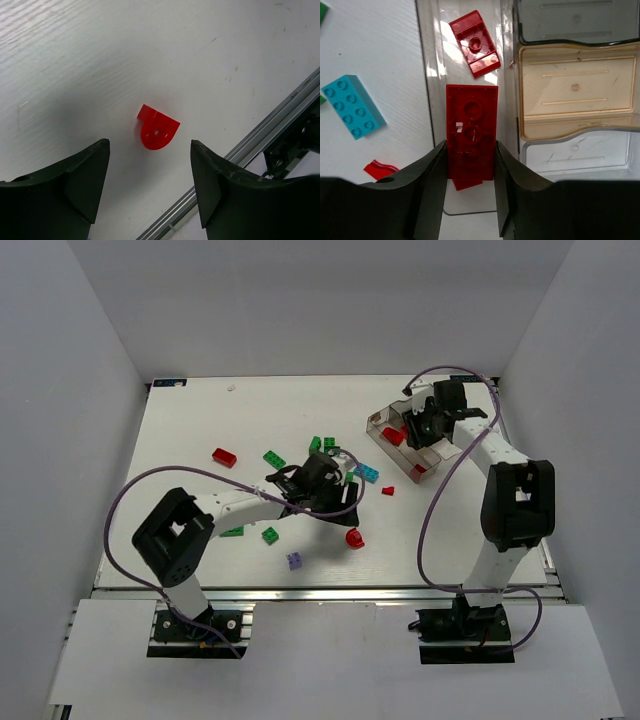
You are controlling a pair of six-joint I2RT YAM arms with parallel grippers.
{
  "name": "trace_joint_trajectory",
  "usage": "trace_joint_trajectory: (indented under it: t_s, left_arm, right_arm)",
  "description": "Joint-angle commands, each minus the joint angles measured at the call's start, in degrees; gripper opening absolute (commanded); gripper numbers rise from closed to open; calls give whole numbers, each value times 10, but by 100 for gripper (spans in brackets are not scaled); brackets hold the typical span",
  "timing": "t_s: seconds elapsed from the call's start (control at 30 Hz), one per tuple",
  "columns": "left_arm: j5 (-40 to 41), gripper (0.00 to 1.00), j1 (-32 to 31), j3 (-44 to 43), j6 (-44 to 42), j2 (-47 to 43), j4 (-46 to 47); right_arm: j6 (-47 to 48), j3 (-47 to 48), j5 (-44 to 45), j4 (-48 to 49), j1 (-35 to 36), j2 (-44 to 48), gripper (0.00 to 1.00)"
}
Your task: Sort the legos into containers by color
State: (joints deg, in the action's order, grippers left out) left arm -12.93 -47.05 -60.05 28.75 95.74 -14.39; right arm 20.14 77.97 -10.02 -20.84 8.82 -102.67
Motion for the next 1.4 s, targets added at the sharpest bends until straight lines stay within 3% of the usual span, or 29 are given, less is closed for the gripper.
trace_joint_trajectory:
  t_s: [0.0, 0.03, 0.1, 0.3, 0.83, 1.13, 1.3, 1.37]
  left_arm:
    - [0, 75, -20, -39, -24, 17, -16]
    - [3, 75, -29, -46, -27, 21, -20]
    - [15, 75, -35, -49, -31, 30, -27]
    - [56, 75, -53, -65, -34, 47, -60]
    - [64, 71, -81, -129, -60, 121, -100]
    - [91, 52, -92, -161, -68, 159, -139]
    - [110, 27, -92, -169, -68, 148, -147]
    - [118, 22, -92, -179, -67, 133, -146]
  right_arm:
    - [10, 66, -7, -33, -12, -26, 19]
    - [12, 74, -9, -39, -13, -38, 32]
    - [15, 84, -18, -50, -14, -42, 45]
    - [22, 82, -42, -54, -21, -25, 59]
    - [-13, -7, -156, -54, -36, 92, 59]
    - [-31, -29, -186, -48, -41, 121, 59]
    - [-27, -42, -196, -46, -42, 139, 58]
    - [-24, -62, -202, -40, -40, 156, 58]
